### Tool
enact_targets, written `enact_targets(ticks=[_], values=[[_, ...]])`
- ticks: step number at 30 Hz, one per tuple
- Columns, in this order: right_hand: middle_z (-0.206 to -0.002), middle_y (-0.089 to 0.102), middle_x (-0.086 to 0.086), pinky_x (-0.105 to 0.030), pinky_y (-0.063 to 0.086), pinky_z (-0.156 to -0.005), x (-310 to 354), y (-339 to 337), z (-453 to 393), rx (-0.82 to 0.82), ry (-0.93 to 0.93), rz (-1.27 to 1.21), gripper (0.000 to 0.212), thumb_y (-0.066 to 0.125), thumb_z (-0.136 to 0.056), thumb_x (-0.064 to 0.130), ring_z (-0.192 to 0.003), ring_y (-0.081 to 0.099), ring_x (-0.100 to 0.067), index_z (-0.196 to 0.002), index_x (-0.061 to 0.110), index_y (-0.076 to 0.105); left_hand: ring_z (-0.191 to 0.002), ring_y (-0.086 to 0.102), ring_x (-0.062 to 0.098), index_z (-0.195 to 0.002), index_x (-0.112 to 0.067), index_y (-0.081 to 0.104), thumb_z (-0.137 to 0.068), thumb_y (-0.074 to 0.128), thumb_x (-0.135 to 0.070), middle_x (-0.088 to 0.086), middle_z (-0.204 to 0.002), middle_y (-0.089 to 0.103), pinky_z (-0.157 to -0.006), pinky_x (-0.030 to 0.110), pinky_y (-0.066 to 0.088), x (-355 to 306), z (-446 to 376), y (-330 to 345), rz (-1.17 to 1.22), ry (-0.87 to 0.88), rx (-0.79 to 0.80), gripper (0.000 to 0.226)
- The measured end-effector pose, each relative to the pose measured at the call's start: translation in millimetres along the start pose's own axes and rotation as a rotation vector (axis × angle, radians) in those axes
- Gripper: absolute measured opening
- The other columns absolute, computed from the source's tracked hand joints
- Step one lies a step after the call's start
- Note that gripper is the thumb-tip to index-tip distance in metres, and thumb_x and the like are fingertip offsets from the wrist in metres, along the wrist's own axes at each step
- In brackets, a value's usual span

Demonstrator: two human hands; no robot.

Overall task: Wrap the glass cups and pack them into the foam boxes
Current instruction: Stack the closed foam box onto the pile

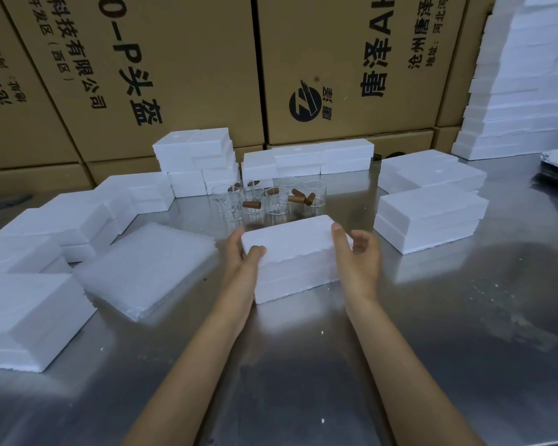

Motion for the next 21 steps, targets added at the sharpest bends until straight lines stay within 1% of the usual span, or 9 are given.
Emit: enact_targets(ticks=[3, 5, 8, 10, 11, 14, 17, 19, 21], values=[[-0.097, 0.057, 0.018, -0.035, 0.048, -0.094, -3.6, -10.6, -8.3, -0.036, 0.036, -0.018, 0.028, 0.066, -0.086, 0.051, -0.1, 0.058, -0.014, -0.098, 0.028, 0.055, -0.123, 0.054, 0.012, -0.137, -0.05, 0.039, -0.077, 0.056, -0.043, -0.02, -0.133, 0.051, -0.109, 0.042, 0.045, 3.4, -1.0, 25.2, -0.028, 0.0, 0.002, 0.062], [-0.098, 0.055, 0.016, -0.037, 0.046, -0.096, -2.7, -19.1, -12.7, -0.071, 0.042, -0.013, 0.027, 0.064, -0.088, 0.049, -0.102, 0.056, -0.017, -0.101, 0.027, 0.054, -0.12, 0.055, 0.007, -0.138, -0.05, 0.038, -0.078, 0.055, -0.044, -0.023, -0.131, 0.051, -0.104, 0.037, 0.047, 7.0, -3.8, 41.7, -0.023, 0.002, 0.022, 0.063], [-0.112, 0.058, 0.008, -0.034, 0.044, -0.096, -1.4, -39.3, -19.3, -0.178, 0.051, 0.0, 0.031, 0.063, -0.088, 0.047, -0.11, 0.056, -0.02, -0.107, 0.024, 0.055, -0.108, 0.054, -0.009, -0.133, -0.052, 0.041, -0.083, 0.056, -0.04, -0.034, -0.12, 0.047, -0.088, 0.025, 0.046, 10.1, -8.1, 63.3, -0.003, 0.008, 0.059, 0.054], [-0.119, 0.058, 0.007, -0.033, 0.042, -0.098, -1.7, -49.5, -22.9, -0.217, 0.065, -0.003, 0.035, 0.063, -0.089, 0.049, -0.116, 0.054, -0.021, -0.112, 0.024, 0.056, -0.099, 0.053, -0.018, -0.134, -0.051, 0.04, -0.093, 0.056, -0.032, -0.032, -0.121, 0.048, -0.08, 0.019, 0.043, 13.0, -9.6, 75.1, -0.007, 0.008, 0.062, 0.048], [-0.124, 0.058, 0.005, -0.035, 0.042, -0.102, -2.9, -51.4, -25.0, -0.215, 0.075, -0.012, 0.039, 0.062, -0.089, 0.05, -0.12, 0.053, -0.021, -0.117, 0.023, 0.058, -0.101, 0.051, -0.017, -0.138, -0.048, 0.039, -0.097, 0.054, -0.029, -0.027, -0.126, 0.048, -0.08, 0.018, 0.041, 14.2, -10.1, 79.1, -0.015, 0.011, 0.05, 0.048], [-0.141, 0.053, 0.002, -0.041, 0.04, -0.11, -7.2, -50.6, -31.5, -0.164, 0.113, -0.054, 0.053, 0.06, -0.091, 0.052, -0.13, 0.049, -0.021, -0.134, 0.021, 0.056, -0.118, 0.049, 0.006, -0.145, -0.043, 0.035, -0.098, 0.051, -0.028, -0.012, -0.144, 0.042, -0.087, 0.024, 0.038, 14.7, -11.1, 87.3, -0.047, 0.036, 0.0, 0.052], [-0.14, 0.053, 0.001, -0.042, 0.04, -0.111, -9.5, -51.0, -37.5, -0.143, 0.126, -0.07, 0.057, 0.061, -0.089, 0.054, -0.129, 0.05, -0.021, -0.134, 0.02, 0.055, -0.129, 0.047, 0.017, -0.146, -0.042, 0.034, -0.099, 0.051, -0.027, -0.006, -0.151, 0.04, -0.1, 0.034, 0.042, 14.7, -14.5, 94.4, -0.064, 0.036, -0.025, 0.052], [-0.133, 0.054, -0.001, -0.038, 0.044, -0.104, -9.4, -60.4, -38.6, -0.227, 0.12, -0.091, 0.056, 0.067, -0.086, 0.053, -0.122, 0.053, -0.022, -0.127, 0.017, 0.055, -0.136, 0.043, 0.019, -0.147, -0.039, 0.034, -0.098, 0.052, -0.026, -0.004, -0.153, 0.039, -0.112, 0.041, 0.039, 11.9, -15.7, 101.3, -0.082, 0.048, -0.031, 0.054], [-0.128, 0.048, 0.0, -0.03, 0.043, -0.092, -8.3, -69.1, -35.8, -0.313, 0.114, -0.108, 0.054, 0.071, -0.083, 0.05, -0.12, 0.05, -0.022, -0.121, 0.017, 0.052, -0.14, 0.039, 0.018, -0.15, -0.036, 0.032, -0.098, 0.052, -0.025, -0.005, -0.155, 0.036, -0.115, 0.038, 0.035, 9.3, -17.5, 110.1, -0.109, 0.061, -0.035, 0.057]])
Point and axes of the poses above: each hand's wrist, its own z-axis away from the middle knuckle, its own y-axis out of the palm, x = y × z, the point moved 10 cm from there along -z, towards the middle knuckle
